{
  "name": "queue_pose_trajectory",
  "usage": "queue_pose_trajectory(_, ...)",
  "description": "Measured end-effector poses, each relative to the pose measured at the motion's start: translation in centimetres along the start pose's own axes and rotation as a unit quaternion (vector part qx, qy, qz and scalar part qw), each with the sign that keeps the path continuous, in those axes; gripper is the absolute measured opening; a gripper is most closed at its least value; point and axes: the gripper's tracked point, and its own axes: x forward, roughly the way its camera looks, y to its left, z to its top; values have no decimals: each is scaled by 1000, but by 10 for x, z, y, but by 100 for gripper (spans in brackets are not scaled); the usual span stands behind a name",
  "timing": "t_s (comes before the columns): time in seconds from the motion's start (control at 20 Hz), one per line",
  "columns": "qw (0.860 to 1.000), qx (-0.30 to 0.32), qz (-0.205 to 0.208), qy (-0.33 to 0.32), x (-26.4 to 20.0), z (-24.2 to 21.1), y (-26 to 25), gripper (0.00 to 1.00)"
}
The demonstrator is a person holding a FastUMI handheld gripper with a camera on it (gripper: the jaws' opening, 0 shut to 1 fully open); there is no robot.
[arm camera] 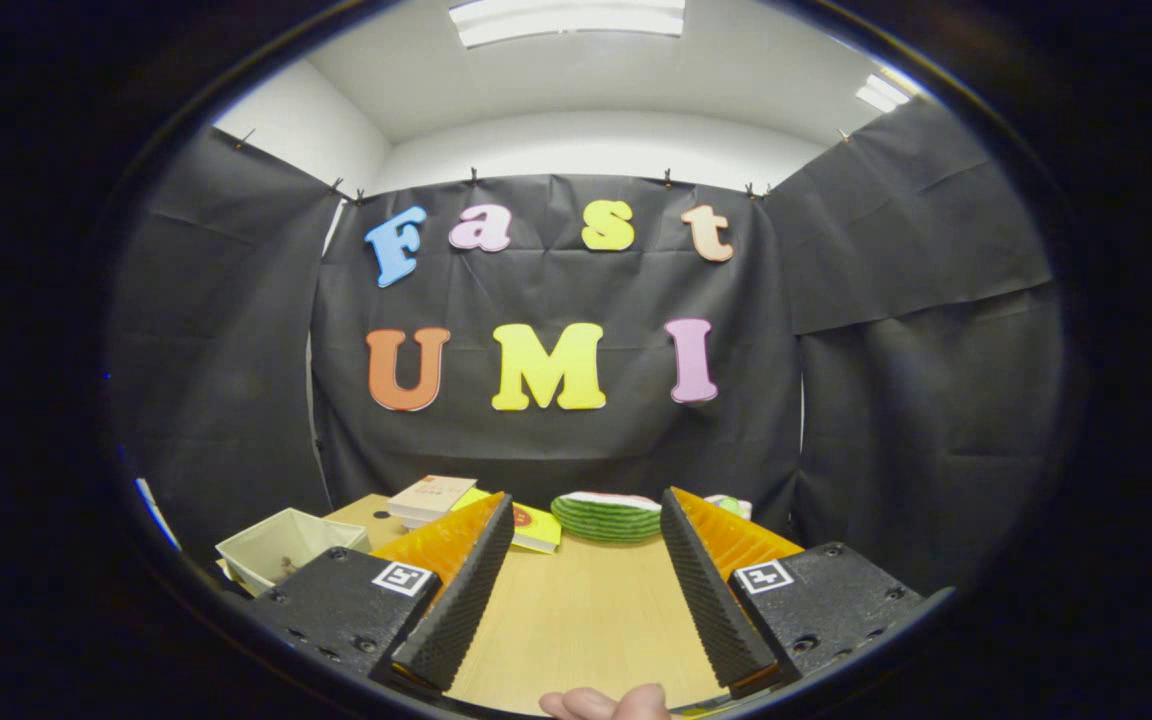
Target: Open the storage box then place both shoes into the box .Put the left shoe in first, then the right shoe, with the right side of both shoes facing outward in a uniform manner.
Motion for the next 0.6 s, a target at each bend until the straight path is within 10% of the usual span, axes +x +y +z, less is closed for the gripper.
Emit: queue_pose_trajectory(0.6,1000,-1,9,-11,-3,14,17,95)
